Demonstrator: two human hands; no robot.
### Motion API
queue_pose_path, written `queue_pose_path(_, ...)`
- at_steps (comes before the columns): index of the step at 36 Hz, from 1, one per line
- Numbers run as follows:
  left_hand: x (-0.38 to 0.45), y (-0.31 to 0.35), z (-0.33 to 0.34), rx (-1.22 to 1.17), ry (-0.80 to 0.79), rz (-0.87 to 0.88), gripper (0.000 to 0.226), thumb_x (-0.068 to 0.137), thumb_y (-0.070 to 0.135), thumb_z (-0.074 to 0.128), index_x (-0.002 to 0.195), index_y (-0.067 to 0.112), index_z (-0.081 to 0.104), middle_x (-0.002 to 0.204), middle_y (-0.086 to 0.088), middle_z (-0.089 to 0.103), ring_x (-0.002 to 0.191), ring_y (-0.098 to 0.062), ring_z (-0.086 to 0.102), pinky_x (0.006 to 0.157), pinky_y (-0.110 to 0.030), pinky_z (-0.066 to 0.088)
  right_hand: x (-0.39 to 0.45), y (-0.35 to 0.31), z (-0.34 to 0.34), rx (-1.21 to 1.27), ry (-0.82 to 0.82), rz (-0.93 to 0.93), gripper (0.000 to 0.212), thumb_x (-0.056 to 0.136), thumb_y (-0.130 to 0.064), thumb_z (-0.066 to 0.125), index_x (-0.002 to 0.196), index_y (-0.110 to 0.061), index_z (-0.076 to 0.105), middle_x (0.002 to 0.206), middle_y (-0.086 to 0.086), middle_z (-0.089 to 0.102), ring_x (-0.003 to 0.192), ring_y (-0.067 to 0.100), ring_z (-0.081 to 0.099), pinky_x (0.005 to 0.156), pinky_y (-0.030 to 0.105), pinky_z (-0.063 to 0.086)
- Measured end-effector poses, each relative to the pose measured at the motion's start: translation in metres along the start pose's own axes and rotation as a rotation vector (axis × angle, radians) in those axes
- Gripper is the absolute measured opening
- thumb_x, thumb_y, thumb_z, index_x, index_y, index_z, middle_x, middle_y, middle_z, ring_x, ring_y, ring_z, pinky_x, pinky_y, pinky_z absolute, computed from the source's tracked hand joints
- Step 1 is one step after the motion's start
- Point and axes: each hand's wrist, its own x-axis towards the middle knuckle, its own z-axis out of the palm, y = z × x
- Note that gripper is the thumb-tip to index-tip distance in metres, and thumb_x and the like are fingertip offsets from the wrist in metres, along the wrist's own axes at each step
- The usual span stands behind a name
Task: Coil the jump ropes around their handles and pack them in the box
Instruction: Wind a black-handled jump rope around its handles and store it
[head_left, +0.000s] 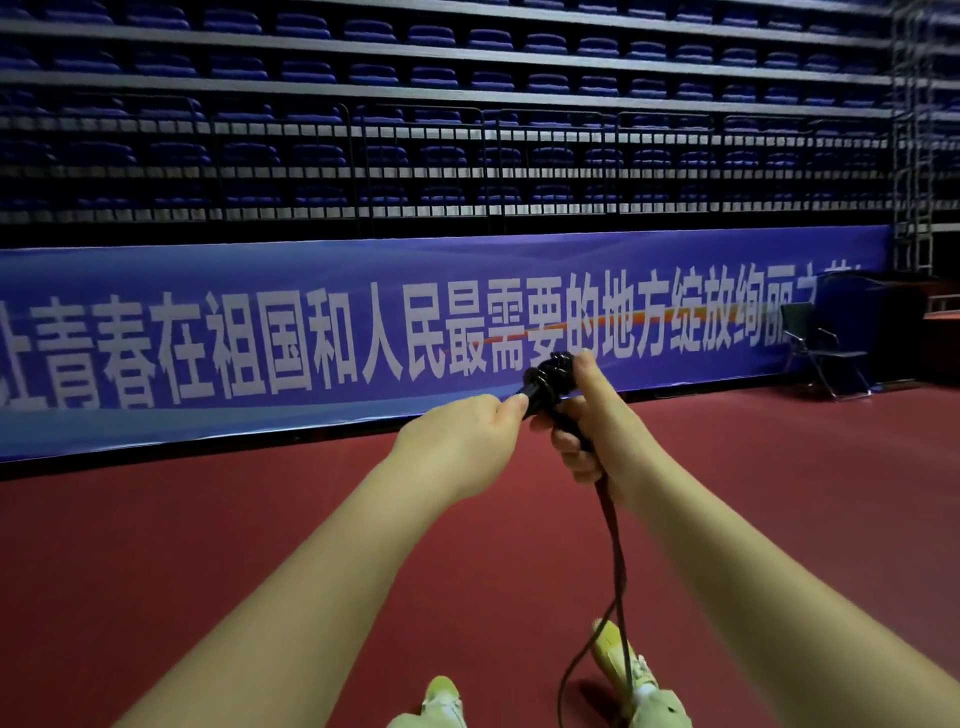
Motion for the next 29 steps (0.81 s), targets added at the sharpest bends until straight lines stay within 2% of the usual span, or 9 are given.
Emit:
queue_pose_path(2, -0.004, 0.004, 0.001, 0.093, 0.068, -0.001, 0.044, 0.101, 0.049, 0.016, 0.083, 0.021, 0.044, 0.077, 0.003, 0.051, 0.074, -0.02, 0.049, 0.064, -0.035, 0.034, -0.003, -0.003, 0.001, -0.014, -0.017, 0.019, 0.082, 0.055, -0.088, 0.037, 0.075, -0.012, 0.062, 0.052, -0.005, 0.033, 0.043, 0.008, 0.023, 0.041, 0.021, 0.019)
queue_pose_path(6, -0.006, 0.011, 0.007, 0.23, 0.187, 0.059, 0.039, 0.1, 0.052, 0.019, 0.095, 0.021, 0.042, 0.08, 0.002, 0.053, 0.076, -0.024, 0.049, 0.066, -0.035, 0.035, -0.003, -0.006, 0.002, 0.008, 0.044, 0.037, 0.062, 0.083, -0.075, 0.04, 0.062, -0.017, 0.05, 0.056, -0.002, 0.027, 0.043, 0.01, 0.021, 0.041, 0.022, 0.017)
queue_pose_path(9, -0.005, 0.012, 0.007, 0.178, 0.153, 0.093, 0.039, 0.099, 0.055, 0.02, 0.097, 0.021, 0.04, 0.079, 0.003, 0.054, 0.074, -0.021, 0.051, 0.062, -0.035, 0.036, -0.003, -0.006, 0.001, 0.036, 0.082, 0.012, 0.057, 0.091, -0.063, 0.04, 0.056, -0.018, 0.044, 0.055, -0.003, 0.026, 0.043, 0.01, 0.02, 0.042, 0.023, 0.016)
queue_pose_path(12, -0.004, 0.012, 0.0, -0.17, -0.082, 0.041, 0.038, 0.096, 0.058, 0.033, 0.094, 0.023, 0.045, 0.08, 0.003, 0.054, 0.07, -0.016, 0.051, 0.063, -0.033, 0.037, -0.002, -0.004, -0.001, 0.101, 0.082, -0.037, 0.048, 0.094, -0.055, 0.039, 0.062, -0.02, 0.042, 0.052, -0.005, 0.025, 0.041, 0.008, 0.018, 0.04, 0.021, 0.016)
queue_pose_path(16, -0.008, 0.004, -0.01, -1.057, -0.442, -0.017, 0.032, 0.093, 0.044, 0.046, 0.095, 0.02, 0.066, 0.093, -0.003, 0.07, 0.091, -0.021, 0.061, 0.098, -0.046, 0.043, -0.001, -0.003, -0.005, 0.232, 0.002, -0.102, 0.049, 0.084, -0.063, 0.047, 0.073, -0.016, 0.053, 0.051, -0.004, 0.033, 0.039, 0.008, 0.025, 0.037, 0.018, 0.02)
queue_pose_path(19, -0.013, -0.009, 0.004, -1.578, -0.735, 0.031, 0.055, 0.092, 0.049, 0.034, 0.095, 0.013, 0.075, 0.093, -0.009, 0.071, 0.092, -0.027, 0.066, 0.088, -0.046, 0.048, -0.003, -0.005, -0.007, 0.232, -0.058, -0.131, 0.061, 0.076, -0.071, 0.054, 0.076, -0.01, 0.059, 0.053, 0.0, 0.048, 0.038, 0.01, 0.04, 0.038, 0.019, 0.029)
queue_pose_path(23, -0.027, -0.003, 0.027, -1.932, -1.005, 0.151, 0.066, 0.091, 0.056, 0.034, 0.111, 0.001, 0.064, 0.084, -0.009, 0.066, 0.079, -0.026, 0.065, 0.077, -0.039, 0.053, -0.007, -0.008, -0.003, 0.195, -0.188, -0.175, 0.063, 0.057, -0.079, 0.06, 0.067, -0.017, 0.061, 0.046, -0.003, 0.042, 0.04, 0.01, 0.035, 0.044, 0.023, 0.02)
queue_pose_path(27, -0.03, 0.0, 0.029, -2.13, -1.084, 0.132, 0.06, 0.094, 0.051, 0.034, 0.099, -0.002, 0.063, 0.067, -0.007, 0.058, 0.06, -0.021, 0.058, 0.054, -0.027, 0.041, -0.008, -0.008, -0.005, 0.138, -0.281, -0.211, 0.084, 0.044, -0.09, 0.063, 0.068, -0.01, 0.052, 0.044, -0.006, 0.038, 0.036, 0.005, 0.027, 0.037, 0.015, 0.022)
queue_pose_path(29, -0.03, -0.001, 0.023, -2.149, -1.008, 0.026, 0.057, 0.094, 0.047, 0.035, 0.089, -0.001, 0.064, 0.058, -0.002, 0.053, 0.05, -0.016, 0.055, 0.046, -0.022, 0.033, -0.007, -0.008, -0.004, 0.066, -0.28, -0.222, 0.095, 0.04, -0.094, 0.059, 0.079, -0.008, 0.05, 0.049, -0.005, 0.038, 0.038, 0.006, 0.026, 0.037, 0.016, 0.024)
